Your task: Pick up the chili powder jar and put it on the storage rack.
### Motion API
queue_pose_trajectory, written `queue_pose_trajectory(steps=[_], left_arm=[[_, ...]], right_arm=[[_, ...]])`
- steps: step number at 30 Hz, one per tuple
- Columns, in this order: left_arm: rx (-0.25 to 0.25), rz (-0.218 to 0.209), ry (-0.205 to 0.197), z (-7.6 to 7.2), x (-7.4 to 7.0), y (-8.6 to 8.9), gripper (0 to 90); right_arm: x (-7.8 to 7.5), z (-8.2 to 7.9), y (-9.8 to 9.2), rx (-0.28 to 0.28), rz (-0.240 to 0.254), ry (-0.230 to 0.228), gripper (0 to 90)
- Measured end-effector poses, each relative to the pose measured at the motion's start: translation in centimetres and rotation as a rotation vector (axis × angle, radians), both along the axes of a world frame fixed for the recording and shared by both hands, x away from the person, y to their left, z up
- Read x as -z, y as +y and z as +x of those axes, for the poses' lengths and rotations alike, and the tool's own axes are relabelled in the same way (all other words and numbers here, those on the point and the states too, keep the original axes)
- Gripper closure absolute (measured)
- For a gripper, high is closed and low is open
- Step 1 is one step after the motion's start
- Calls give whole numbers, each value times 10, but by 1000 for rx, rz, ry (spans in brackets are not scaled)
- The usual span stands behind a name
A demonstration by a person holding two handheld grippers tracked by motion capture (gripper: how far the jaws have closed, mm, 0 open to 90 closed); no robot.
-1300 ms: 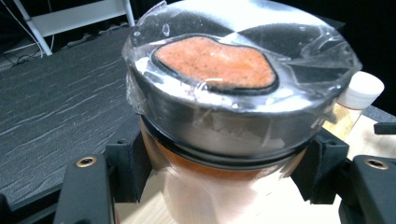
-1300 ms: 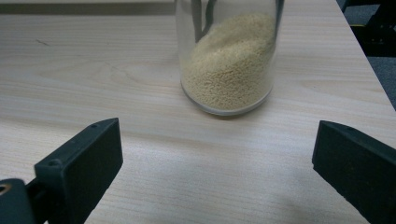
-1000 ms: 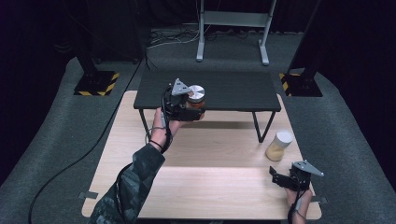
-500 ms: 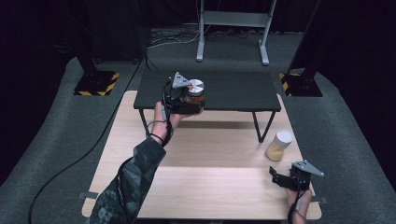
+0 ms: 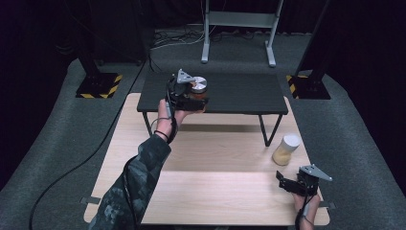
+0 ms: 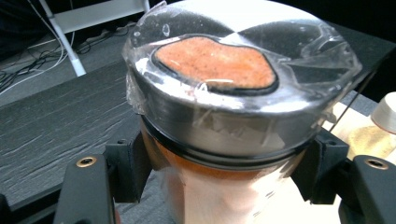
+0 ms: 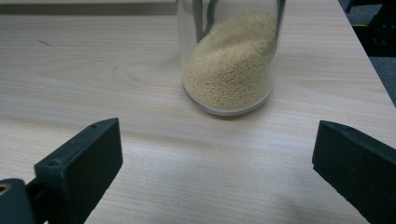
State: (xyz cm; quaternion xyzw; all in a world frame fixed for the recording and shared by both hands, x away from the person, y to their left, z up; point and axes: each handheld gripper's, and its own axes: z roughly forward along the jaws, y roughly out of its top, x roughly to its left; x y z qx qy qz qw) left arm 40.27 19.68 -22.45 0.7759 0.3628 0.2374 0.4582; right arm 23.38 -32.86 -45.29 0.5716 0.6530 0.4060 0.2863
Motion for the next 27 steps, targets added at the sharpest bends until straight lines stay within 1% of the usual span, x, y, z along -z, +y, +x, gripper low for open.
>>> queue_pose_trajectory(steps=[10,17,19,27], left_arm=[[-16,14,15,12,-1,-4,312],[-14,-15,20,20,4,1,312],[-12,-23,15,20,6,2,312],[-2,-25,11,21,7,5,310]], right_arm=[[0,0,0,0,2,-2,6],[0,0,-1,-1,4,-4,6],[1,0,-1,-1,4,-4,6],[0,-1,0,0,2,-4,6]])
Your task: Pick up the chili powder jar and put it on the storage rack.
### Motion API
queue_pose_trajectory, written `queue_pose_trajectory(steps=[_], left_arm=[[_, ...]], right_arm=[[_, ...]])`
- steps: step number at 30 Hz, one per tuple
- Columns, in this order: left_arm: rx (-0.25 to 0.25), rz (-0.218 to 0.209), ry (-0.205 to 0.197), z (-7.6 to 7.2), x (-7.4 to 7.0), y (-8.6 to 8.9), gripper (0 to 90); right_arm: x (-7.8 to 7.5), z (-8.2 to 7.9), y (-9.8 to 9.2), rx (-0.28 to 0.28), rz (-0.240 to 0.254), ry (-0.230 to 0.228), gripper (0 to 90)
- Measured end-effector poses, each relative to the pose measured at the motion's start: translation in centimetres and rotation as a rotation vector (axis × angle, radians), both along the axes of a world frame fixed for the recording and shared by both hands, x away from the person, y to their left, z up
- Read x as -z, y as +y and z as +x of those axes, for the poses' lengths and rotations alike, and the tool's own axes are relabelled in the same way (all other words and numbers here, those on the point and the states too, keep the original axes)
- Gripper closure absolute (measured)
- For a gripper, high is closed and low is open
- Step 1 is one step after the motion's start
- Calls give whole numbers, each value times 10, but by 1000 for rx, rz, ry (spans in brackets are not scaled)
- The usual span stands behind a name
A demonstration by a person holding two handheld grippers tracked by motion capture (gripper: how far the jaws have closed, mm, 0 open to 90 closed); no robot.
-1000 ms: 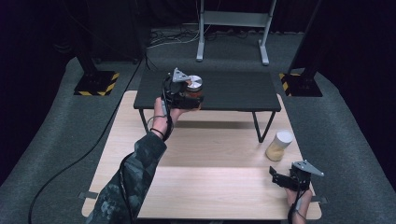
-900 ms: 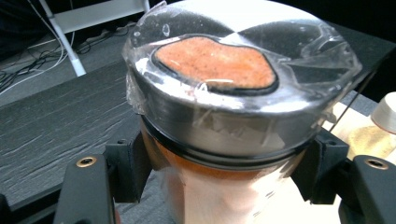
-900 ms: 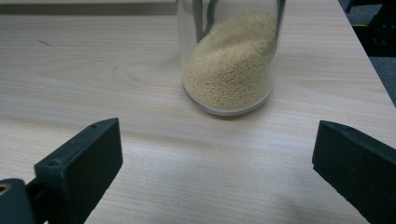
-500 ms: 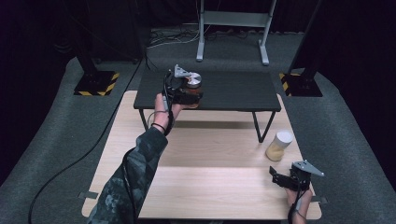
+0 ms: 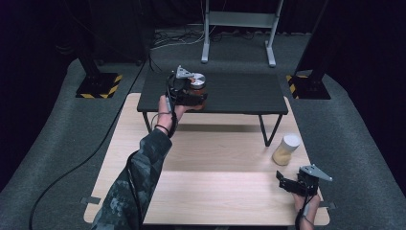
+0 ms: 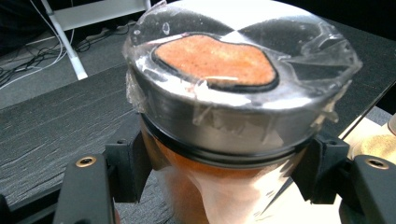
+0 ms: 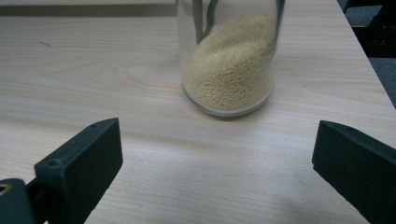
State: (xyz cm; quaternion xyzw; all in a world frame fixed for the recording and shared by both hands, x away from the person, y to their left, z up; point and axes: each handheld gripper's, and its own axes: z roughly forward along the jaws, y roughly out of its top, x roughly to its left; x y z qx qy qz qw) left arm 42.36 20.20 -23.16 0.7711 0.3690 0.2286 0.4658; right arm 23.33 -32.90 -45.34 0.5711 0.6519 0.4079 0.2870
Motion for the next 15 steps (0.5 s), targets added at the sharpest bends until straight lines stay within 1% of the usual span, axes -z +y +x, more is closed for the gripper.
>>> queue_pose_trajectory(steps=[8,13,15], left_arm=[[-3,2,0,-1,0,-1,310],[-8,12,9,-2,-3,-3,306],[-7,24,14,-2,-5,-4,292]], right_arm=[[0,0,0,0,0,-1,6],[0,0,0,0,1,-2,5],[0,0,0,-1,0,-2,5]])
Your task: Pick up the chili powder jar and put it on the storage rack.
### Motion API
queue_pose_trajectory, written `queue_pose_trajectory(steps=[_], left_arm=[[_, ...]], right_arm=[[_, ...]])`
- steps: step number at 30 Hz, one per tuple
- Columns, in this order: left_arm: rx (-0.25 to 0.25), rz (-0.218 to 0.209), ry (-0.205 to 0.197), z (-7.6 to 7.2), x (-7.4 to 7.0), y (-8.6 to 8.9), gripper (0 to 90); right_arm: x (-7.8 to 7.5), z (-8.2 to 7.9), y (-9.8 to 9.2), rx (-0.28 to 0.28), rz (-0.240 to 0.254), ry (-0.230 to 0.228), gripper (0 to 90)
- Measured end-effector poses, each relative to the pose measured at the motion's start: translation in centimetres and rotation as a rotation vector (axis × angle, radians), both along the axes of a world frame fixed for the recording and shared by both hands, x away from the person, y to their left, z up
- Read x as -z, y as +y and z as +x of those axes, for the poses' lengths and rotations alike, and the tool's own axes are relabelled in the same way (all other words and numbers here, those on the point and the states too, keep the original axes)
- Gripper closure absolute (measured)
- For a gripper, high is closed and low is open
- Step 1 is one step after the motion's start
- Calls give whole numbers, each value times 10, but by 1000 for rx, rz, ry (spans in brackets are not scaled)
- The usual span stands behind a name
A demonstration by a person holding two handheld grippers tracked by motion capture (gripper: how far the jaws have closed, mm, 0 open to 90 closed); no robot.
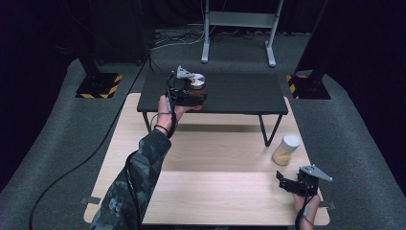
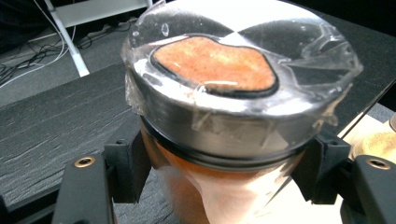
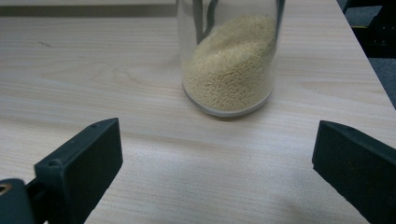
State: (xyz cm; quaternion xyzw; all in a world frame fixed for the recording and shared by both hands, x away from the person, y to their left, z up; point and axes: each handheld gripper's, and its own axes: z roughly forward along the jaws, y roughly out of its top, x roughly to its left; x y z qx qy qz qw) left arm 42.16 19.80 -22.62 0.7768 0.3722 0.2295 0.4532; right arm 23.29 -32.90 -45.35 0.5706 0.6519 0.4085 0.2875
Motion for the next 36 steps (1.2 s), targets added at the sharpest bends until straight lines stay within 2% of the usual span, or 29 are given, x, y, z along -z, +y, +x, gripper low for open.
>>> queue_pose_trajectory(steps=[4,9,14,18,22,26,36], left_arm=[[4,47,30,0,-8,-5,216],[-2,76,58,-3,-13,-9,101],[16,101,85,-8,-15,-9,36],[26,112,109,-12,-14,-6,9],[34,117,120,-20,-10,-2,1],[54,140,128,-29,-5,3,2],[70,137,148,-40,13,15,7]], right_arm=[[0,0,0,0,0,0,6],[0,0,1,0,-5,2,6],[-1,0,2,0,-10,2,6],[-1,1,2,2,-10,5,5],[-1,1,2,4,-10,7,5],[-1,1,2,3,-10,4,4],[-1,1,2,5,-10,8,4]])
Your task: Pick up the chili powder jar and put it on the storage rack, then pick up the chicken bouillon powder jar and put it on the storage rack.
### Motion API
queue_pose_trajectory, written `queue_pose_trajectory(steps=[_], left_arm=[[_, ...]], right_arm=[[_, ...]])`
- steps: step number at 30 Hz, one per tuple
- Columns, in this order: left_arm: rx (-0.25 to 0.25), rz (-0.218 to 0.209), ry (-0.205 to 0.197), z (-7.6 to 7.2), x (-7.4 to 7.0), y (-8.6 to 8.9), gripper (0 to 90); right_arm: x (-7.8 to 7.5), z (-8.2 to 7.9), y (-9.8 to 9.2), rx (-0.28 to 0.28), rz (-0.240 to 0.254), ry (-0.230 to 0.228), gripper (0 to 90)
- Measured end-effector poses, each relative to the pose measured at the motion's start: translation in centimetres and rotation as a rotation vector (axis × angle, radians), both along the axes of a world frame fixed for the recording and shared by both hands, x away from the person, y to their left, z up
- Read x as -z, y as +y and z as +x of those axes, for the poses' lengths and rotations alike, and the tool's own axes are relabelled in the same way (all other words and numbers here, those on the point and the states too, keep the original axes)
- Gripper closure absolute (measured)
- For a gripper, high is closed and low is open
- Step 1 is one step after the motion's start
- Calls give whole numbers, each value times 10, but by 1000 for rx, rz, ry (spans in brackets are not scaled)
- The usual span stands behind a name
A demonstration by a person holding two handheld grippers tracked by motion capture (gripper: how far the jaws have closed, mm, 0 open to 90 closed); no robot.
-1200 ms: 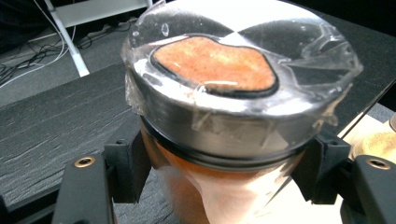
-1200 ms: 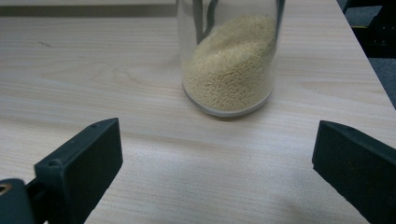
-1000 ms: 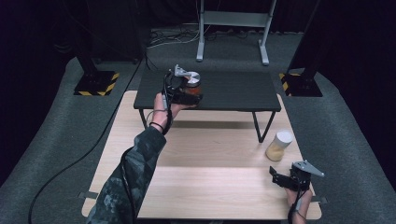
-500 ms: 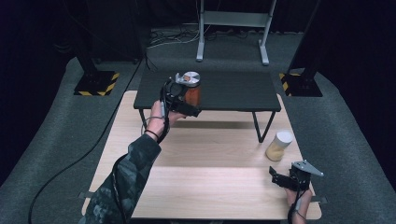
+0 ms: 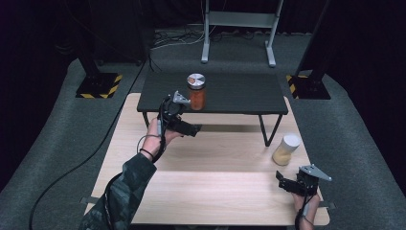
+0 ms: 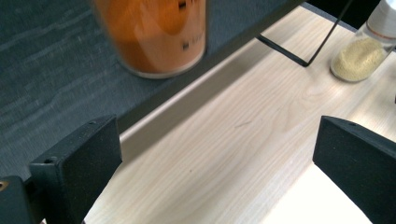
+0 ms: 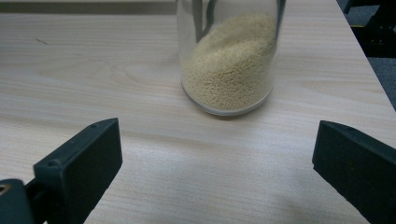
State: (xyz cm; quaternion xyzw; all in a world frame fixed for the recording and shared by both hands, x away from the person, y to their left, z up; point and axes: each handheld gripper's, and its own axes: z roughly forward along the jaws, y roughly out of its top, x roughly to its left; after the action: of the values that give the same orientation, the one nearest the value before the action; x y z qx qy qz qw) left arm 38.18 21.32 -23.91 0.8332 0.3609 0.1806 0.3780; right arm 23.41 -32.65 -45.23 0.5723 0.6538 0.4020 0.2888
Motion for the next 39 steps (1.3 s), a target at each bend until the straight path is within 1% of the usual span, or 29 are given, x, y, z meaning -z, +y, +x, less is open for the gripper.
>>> queue_pose_trajectory(steps=[5,7,9,11,13,14,15,17,19,21,23,24,29,31,32,33,34,36,39], left_arm=[[-8,-4,4,-7,10,4,7],[-14,8,-6,-12,16,4,5],[-16,12,-6,-18,24,5,4],[-21,26,-4,-23,35,6,3],[-22,27,5,-26,45,8,2],[-31,27,8,-30,53,9,2],[-37,39,8,-32,60,9,2],[-46,35,16,-35,72,11,2],[-68,20,26,-40,88,15,2],[-75,7,37,-44,101,18,2],[-86,25,42,-50,118,17,2],[-95,21,46,-54,128,18,2],[-135,11,60,-70,160,21,2],[-150,5,65,-74,169,24,2],[-154,-4,67,-76,173,26,2],[-157,-23,70,-77,179,30,2],[-164,-18,67,-79,182,30,3],[-168,-24,65,-81,187,31,2],[-179,-20,70,-82,193,30,1]], right_arm=[[0,1,-1,-3,2,2,4],[0,0,-1,-3,2,1,4],[0,0,-1,-1,3,0,4],[0,0,0,1,0,-1,4],[0,0,0,1,-2,0,4],[0,0,0,0,-2,0,4],[0,0,1,1,-2,-1,4],[0,0,0,-2,-3,2,4],[0,-1,1,-2,-5,-5,5],[0,0,1,-2,-5,-3,5],[0,-1,1,-2,-6,-4,5],[0,-1,1,-2,-4,-5,5],[0,-1,1,-2,-6,-6,5],[1,-1,1,-2,-7,-8,5],[1,-1,1,-2,-8,-8,5],[0,-1,1,-2,-9,-7,4],[0,-1,2,-2,-11,-7,5],[0,-1,2,-1,-12,-7,4],[0,-1,2,0,-14,-8,4]])
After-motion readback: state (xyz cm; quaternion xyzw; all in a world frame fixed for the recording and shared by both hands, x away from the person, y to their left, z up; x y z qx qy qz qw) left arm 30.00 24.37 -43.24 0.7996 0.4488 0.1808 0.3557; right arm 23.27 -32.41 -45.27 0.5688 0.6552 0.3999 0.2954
